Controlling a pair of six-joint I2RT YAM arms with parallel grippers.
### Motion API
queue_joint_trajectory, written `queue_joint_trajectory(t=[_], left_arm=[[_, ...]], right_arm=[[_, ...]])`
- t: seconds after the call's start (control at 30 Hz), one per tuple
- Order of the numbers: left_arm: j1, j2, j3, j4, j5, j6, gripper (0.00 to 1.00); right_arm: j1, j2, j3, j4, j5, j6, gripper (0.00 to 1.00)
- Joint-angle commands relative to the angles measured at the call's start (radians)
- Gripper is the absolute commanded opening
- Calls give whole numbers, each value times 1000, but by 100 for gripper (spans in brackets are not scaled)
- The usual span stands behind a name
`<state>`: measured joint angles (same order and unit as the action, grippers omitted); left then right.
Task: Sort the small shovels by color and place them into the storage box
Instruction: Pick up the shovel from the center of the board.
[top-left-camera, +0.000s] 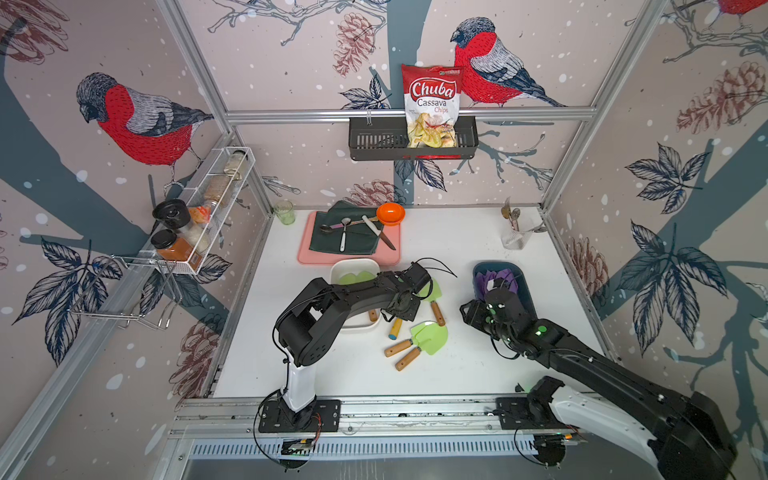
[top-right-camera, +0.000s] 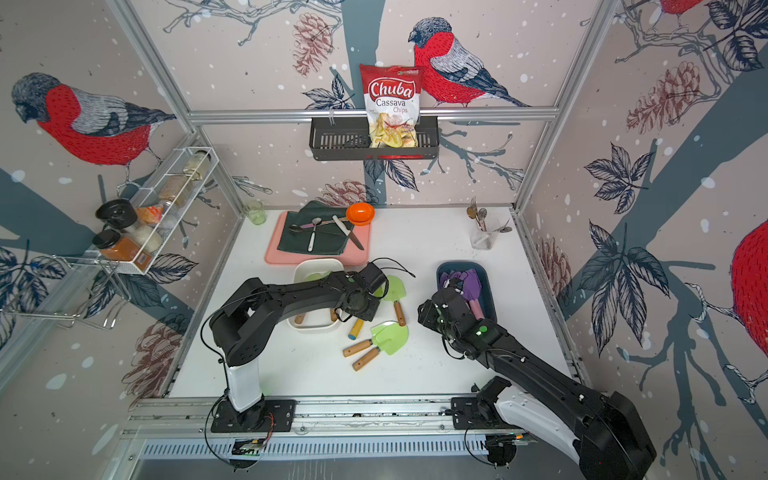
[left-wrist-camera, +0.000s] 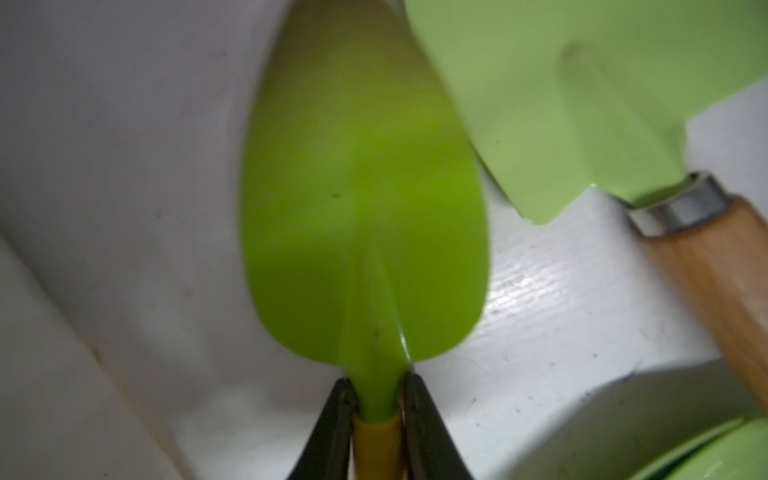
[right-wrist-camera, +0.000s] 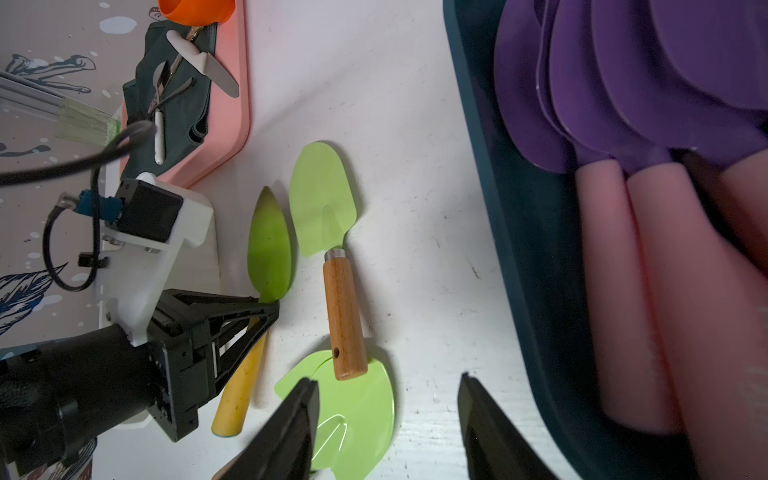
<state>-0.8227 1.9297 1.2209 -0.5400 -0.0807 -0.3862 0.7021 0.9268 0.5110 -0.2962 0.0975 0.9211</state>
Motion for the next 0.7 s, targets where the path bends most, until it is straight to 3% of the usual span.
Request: queue_joint_trajectory(t=[0.0, 0.13, 0.47, 0.6, 0.67], left_arm=[[-3, 43, -5, -28, 9, -15, 14], [-3, 22, 19, -33, 29, -20, 1], [9, -212, 38, -16, 116, -1, 0], [81, -368, -58, 29, 128, 30, 0], [165, -434, -128, 59, 115, 43, 0]], right_arm=[[-1, 1, 3, 24, -1, 1, 58], [-1, 0, 9, 15, 6, -4, 58], [3, 39, 58, 17, 2, -14, 57], [17, 85, 87, 36, -1, -21, 57], [29, 124, 106, 65, -9, -31, 57]])
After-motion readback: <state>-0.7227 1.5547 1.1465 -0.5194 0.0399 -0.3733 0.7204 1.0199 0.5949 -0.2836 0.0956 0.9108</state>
